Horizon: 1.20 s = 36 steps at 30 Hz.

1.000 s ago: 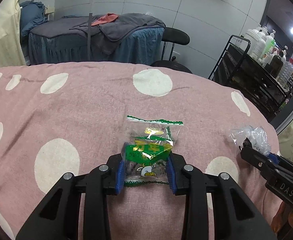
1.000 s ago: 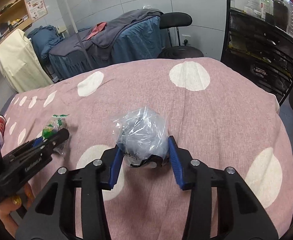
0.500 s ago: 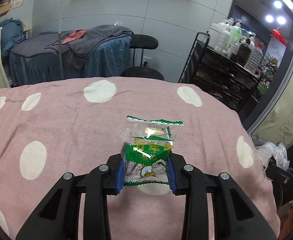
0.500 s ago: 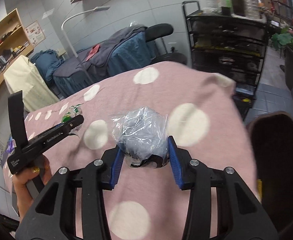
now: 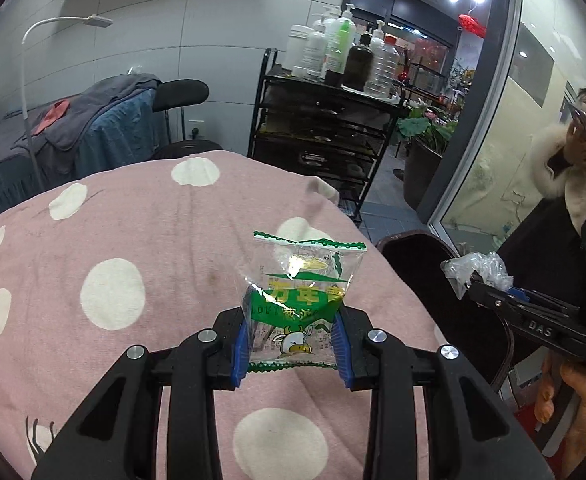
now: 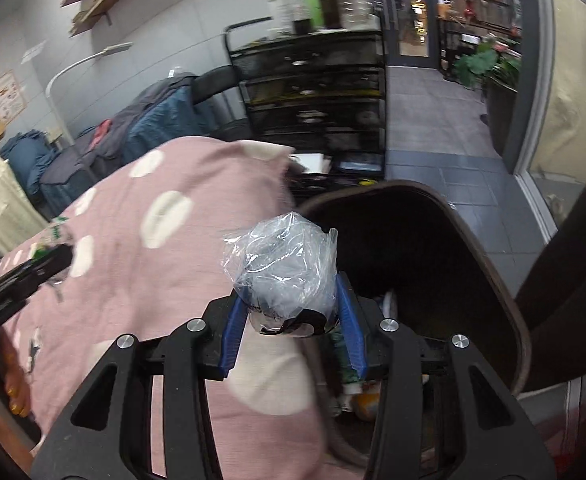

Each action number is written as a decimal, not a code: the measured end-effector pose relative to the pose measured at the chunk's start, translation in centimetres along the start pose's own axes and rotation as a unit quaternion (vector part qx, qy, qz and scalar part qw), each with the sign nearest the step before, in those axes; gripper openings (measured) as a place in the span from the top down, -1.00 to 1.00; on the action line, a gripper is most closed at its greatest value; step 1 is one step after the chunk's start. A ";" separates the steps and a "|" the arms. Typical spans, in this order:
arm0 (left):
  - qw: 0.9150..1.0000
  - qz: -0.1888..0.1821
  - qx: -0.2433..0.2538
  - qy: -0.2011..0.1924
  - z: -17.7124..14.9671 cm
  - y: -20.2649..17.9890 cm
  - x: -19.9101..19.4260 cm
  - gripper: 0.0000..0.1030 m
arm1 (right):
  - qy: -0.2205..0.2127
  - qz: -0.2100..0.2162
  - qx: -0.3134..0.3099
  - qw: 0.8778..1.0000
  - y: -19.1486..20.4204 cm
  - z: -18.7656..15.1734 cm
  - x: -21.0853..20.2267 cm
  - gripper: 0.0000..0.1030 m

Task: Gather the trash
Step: 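Carry the plastic-wrapped ball into the bin and open the right gripper, then lower the green snack packet into the bin and open the left gripper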

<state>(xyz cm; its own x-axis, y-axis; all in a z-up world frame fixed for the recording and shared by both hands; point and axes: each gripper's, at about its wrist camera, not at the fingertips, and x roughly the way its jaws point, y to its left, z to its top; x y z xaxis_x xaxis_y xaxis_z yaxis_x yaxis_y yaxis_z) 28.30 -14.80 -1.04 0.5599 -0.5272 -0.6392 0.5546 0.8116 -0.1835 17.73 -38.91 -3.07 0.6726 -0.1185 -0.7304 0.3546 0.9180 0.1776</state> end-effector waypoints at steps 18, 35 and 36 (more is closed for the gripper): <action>0.997 -0.035 0.054 0.045 -2.3 -7.9 1.5 0.35 | 0.108 -0.062 0.083 0.989 -9.2 -3.2 8.3 -0.03; 0.987 -0.080 0.093 0.108 -1.4 -14.6 7.3 0.35 | 0.035 -0.073 0.080 0.994 -8.3 -5.7 1.6 -0.28; 0.985 -0.081 0.096 0.114 -1.2 -15.3 8.1 0.35 | 0.031 -0.076 0.079 0.994 -8.3 -5.9 1.1 -0.32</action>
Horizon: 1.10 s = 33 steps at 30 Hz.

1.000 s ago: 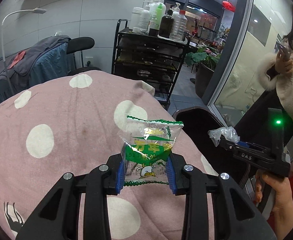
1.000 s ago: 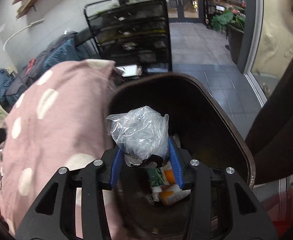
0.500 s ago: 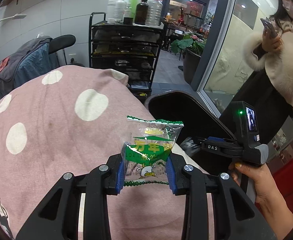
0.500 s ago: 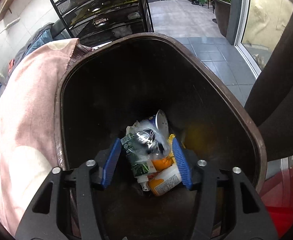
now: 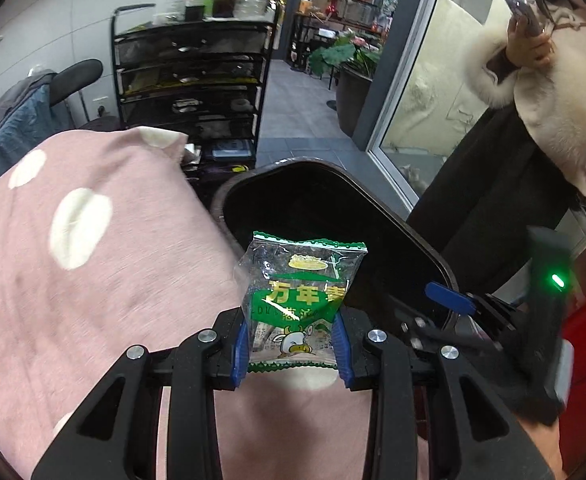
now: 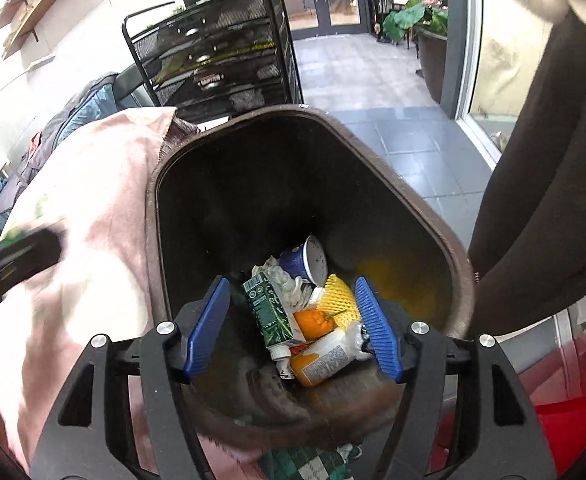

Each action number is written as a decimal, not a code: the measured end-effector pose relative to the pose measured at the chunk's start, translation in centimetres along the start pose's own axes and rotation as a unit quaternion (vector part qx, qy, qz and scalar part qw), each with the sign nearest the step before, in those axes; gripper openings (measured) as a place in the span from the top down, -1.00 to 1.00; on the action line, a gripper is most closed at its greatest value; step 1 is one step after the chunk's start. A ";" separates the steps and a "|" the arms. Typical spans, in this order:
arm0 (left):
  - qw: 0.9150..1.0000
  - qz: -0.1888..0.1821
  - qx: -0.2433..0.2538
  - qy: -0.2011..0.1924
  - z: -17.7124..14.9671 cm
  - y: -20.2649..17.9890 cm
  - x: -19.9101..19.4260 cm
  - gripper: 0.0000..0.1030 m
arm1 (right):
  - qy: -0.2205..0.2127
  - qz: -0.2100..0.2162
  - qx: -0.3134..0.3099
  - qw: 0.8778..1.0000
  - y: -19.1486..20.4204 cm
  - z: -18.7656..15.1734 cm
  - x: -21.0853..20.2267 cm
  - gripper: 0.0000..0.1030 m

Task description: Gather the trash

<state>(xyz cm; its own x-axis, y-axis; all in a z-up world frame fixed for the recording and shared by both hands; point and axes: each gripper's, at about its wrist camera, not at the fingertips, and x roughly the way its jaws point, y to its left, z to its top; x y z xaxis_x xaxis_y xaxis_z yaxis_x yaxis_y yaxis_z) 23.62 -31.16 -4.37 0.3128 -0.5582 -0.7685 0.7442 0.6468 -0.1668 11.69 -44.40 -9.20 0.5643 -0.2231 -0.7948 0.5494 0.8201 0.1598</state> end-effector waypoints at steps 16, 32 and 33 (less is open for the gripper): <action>0.993 -0.008 0.010 0.115 1.9 -3.8 9.0 0.08 | -0.015 -0.035 0.037 0.999 -4.0 -3.1 -3.8 -0.38; 0.998 0.016 0.011 0.054 2.1 -3.8 7.0 -0.40 | -0.021 -0.035 0.052 0.998 -5.5 -4.6 -4.4 -0.53; 0.999 0.016 0.007 0.038 2.0 -3.8 6.3 -0.46 | -0.024 -0.034 0.051 0.998 -5.4 -4.6 -4.5 -0.60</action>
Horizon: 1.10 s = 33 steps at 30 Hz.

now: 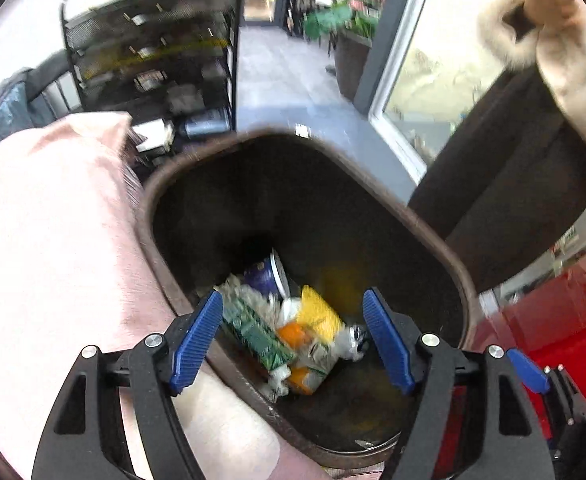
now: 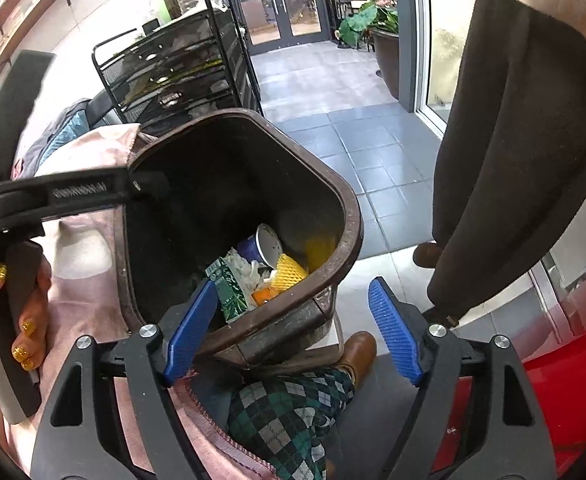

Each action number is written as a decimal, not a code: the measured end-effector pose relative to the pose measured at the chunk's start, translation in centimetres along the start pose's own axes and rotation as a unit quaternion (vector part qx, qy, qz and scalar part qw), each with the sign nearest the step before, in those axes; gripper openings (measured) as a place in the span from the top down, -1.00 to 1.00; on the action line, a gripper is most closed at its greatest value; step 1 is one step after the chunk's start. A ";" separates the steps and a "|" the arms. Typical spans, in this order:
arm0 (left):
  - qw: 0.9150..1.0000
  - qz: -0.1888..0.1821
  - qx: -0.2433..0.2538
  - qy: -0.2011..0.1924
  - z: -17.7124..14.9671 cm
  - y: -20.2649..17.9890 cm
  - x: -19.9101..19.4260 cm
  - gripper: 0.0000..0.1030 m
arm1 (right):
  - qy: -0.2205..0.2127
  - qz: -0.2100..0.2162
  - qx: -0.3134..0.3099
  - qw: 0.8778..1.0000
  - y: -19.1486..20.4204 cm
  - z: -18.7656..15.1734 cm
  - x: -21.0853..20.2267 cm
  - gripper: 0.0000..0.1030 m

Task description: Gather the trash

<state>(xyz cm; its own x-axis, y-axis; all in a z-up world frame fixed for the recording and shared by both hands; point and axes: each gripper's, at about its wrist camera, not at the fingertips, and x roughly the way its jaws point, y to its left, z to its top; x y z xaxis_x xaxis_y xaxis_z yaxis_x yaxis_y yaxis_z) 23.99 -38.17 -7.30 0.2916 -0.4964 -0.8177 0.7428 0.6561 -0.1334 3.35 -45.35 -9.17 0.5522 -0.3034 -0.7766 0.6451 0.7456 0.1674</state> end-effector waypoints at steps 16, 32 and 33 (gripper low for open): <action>0.952 0.129 -0.070 -0.268 -12.0 5.0 -20.0 -0.89 | -0.160 0.037 -0.062 0.984 8.5 -1.6 -7.7 -0.89; 0.902 0.245 -0.149 -0.322 -22.3 7.6 -28.7 -0.89 | -0.255 0.081 -0.177 0.947 17.3 -8.9 -16.9 -0.89; 0.900 0.252 -0.150 -0.324 -22.8 7.5 -29.0 -0.89 | -0.255 0.086 -0.177 0.947 17.4 -9.3 -17.3 -0.89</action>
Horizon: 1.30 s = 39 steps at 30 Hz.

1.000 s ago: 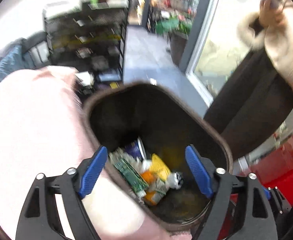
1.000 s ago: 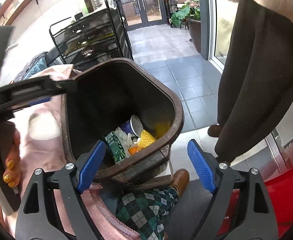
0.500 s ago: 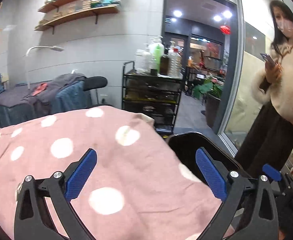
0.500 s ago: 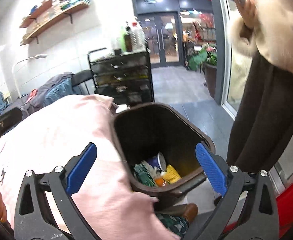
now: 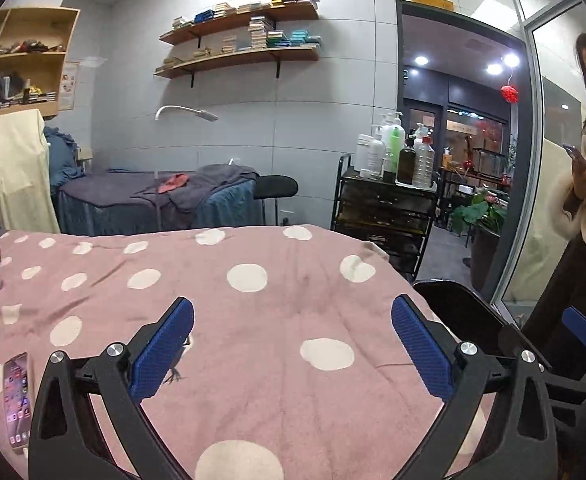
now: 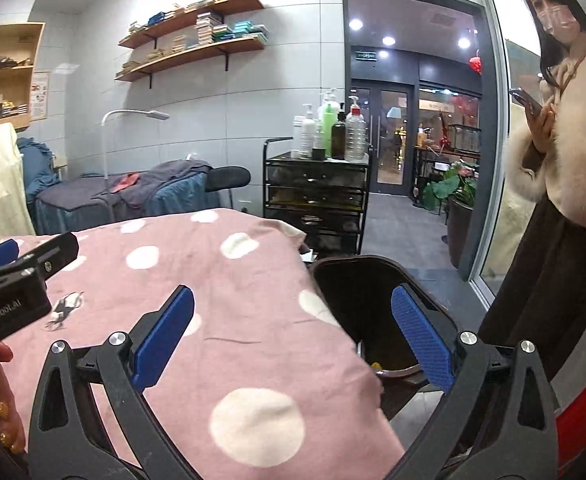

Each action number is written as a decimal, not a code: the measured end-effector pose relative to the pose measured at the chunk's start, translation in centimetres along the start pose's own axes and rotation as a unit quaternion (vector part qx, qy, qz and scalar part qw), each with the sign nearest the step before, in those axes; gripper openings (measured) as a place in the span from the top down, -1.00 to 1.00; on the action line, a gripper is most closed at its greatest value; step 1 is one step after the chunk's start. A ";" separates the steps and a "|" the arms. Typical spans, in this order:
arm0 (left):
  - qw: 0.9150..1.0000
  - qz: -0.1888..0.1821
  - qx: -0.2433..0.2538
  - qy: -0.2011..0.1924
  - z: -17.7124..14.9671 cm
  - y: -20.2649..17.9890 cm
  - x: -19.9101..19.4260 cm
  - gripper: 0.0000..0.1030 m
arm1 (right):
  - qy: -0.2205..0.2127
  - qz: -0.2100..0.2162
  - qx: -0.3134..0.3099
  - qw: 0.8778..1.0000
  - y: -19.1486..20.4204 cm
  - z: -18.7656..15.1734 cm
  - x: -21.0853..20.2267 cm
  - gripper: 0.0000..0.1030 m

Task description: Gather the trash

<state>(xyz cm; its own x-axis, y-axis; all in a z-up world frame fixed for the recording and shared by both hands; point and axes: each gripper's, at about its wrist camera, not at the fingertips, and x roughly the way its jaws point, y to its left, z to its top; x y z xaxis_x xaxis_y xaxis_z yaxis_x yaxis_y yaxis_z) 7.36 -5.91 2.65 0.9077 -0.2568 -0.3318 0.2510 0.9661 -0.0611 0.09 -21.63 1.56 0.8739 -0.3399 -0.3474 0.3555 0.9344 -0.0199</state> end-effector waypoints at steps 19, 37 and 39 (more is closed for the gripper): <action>0.999 0.020 -0.004 -0.029 -0.4 1.3 -2.6 -0.89 | -0.049 0.002 -0.012 0.999 1.1 0.4 -3.8 -0.89; 0.999 0.025 -0.007 -0.029 -0.8 1.9 -2.6 -0.89 | -0.042 0.003 -0.005 0.999 0.8 0.5 -3.9 -0.89; 0.999 0.026 -0.008 -0.029 -0.7 1.9 -2.6 -0.89 | -0.042 0.002 -0.006 0.999 0.8 0.5 -3.9 -0.89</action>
<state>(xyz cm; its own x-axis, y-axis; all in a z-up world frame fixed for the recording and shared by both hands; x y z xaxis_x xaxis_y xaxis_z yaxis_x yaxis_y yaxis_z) 5.21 -3.37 2.71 0.9373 -0.2079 -0.2798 0.1991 0.9781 -0.0599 -2.90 -19.62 3.34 0.9001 -0.3433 -0.2683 0.3486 0.9368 -0.0294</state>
